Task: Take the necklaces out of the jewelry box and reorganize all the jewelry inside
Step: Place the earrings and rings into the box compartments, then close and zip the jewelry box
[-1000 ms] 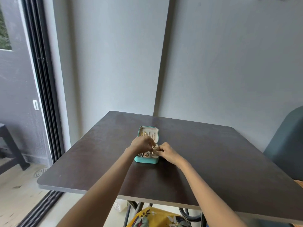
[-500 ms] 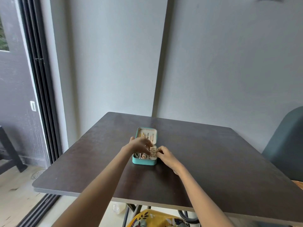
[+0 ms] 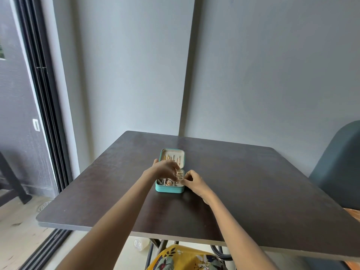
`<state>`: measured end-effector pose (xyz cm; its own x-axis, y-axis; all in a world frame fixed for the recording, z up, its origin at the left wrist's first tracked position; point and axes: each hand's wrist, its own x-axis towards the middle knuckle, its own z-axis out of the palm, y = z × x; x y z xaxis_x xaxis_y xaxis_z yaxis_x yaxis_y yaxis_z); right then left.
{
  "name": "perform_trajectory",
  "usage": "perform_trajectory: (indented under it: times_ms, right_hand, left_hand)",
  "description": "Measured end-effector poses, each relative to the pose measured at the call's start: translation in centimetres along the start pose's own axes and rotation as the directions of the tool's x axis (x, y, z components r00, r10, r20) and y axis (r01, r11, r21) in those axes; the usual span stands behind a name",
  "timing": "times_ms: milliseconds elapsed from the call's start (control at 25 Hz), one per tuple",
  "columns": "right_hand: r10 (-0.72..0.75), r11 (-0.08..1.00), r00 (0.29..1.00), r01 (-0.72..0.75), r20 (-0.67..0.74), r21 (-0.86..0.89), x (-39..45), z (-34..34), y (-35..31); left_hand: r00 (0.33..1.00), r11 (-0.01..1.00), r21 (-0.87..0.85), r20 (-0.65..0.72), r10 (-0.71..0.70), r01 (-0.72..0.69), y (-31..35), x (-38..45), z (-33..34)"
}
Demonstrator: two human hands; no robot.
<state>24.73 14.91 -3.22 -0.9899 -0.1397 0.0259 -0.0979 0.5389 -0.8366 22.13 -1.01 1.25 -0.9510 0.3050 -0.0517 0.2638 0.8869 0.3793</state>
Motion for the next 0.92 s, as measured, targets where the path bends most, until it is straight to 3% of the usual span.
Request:
perform_trajectory:
  times_ms: [360,440,520,560,680,920]
  right_hand:
    - [0.032,0.993,0.997,-0.023,-0.073,0.116,0.4,-0.1,0.1]
    - [0.058,0.982,0.989,-0.032,-0.136,0.185,0.9,-0.2,0.2]
    - [0.077,0.979,0.980,-0.039,-0.182,0.201,1.7,-0.2,0.5]
    - [0.075,0.982,0.977,-0.038,-0.200,0.182,2.2,-0.2,0.7]
    - [0.057,0.994,0.981,-0.038,-0.185,0.100,3.6,0.2,1.1]
    - [0.036,0.997,0.985,-0.023,-0.169,0.078,6.6,0.3,1.9]
  left_hand:
    - [0.997,0.999,-0.038,-0.076,0.007,-0.010,-0.3,-0.1,0.1]
    - [0.968,0.995,-0.103,-0.250,-0.024,-0.001,-1.1,0.2,0.2]
    - [0.877,0.970,-0.236,-0.453,-0.161,0.056,-2.4,0.7,0.7]
    - [0.835,0.931,-0.356,-0.486,-0.259,0.081,-3.2,0.9,1.1]
    - [0.840,0.752,-0.645,-0.324,-0.435,0.140,-4.9,1.7,2.3]
    - [0.909,0.570,-0.819,-0.188,-0.371,0.064,-5.8,2.9,2.4]
